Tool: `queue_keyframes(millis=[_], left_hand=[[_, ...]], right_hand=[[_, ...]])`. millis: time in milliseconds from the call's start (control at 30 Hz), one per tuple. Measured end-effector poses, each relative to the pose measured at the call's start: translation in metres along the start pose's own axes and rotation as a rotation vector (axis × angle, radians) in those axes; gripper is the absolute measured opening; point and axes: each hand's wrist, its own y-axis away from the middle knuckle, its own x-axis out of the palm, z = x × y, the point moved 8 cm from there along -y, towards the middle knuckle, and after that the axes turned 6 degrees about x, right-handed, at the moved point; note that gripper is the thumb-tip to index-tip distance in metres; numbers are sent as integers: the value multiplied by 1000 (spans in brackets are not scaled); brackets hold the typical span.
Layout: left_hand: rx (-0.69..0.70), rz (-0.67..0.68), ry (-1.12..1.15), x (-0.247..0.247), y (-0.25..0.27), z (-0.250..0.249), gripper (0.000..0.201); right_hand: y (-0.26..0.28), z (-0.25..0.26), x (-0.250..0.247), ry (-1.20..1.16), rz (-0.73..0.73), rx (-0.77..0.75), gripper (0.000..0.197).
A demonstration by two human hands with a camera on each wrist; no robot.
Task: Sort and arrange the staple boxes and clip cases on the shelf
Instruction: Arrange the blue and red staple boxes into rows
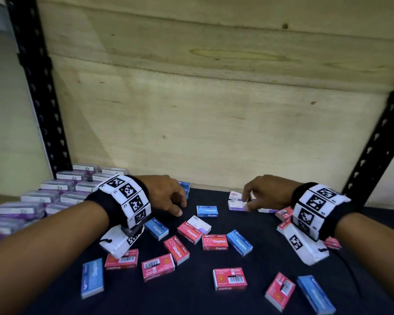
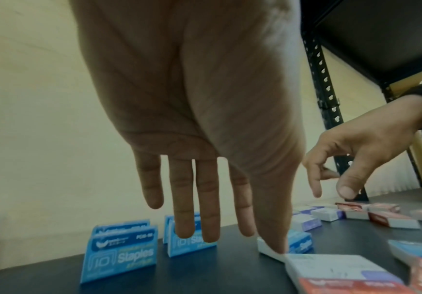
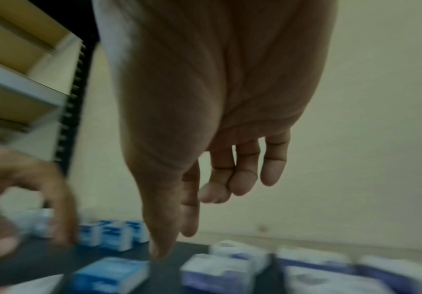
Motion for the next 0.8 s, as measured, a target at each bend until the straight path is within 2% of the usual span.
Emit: queue_keyframes(millis=[200, 333, 567, 800], left_hand=[[10, 32, -40, 0, 17, 4, 31], [-21, 64, -67, 1, 33, 18, 33], [-53, 96, -96, 15, 48, 36, 44], [-25, 148, -74, 25, 43, 31, 44]], right_hand=[[7, 75, 17, -28, 112, -182, 30], [9, 104, 19, 27, 124, -231, 32], [12, 96, 26, 89, 234, -125, 35], [25, 64, 44, 231, 415, 27, 61]])
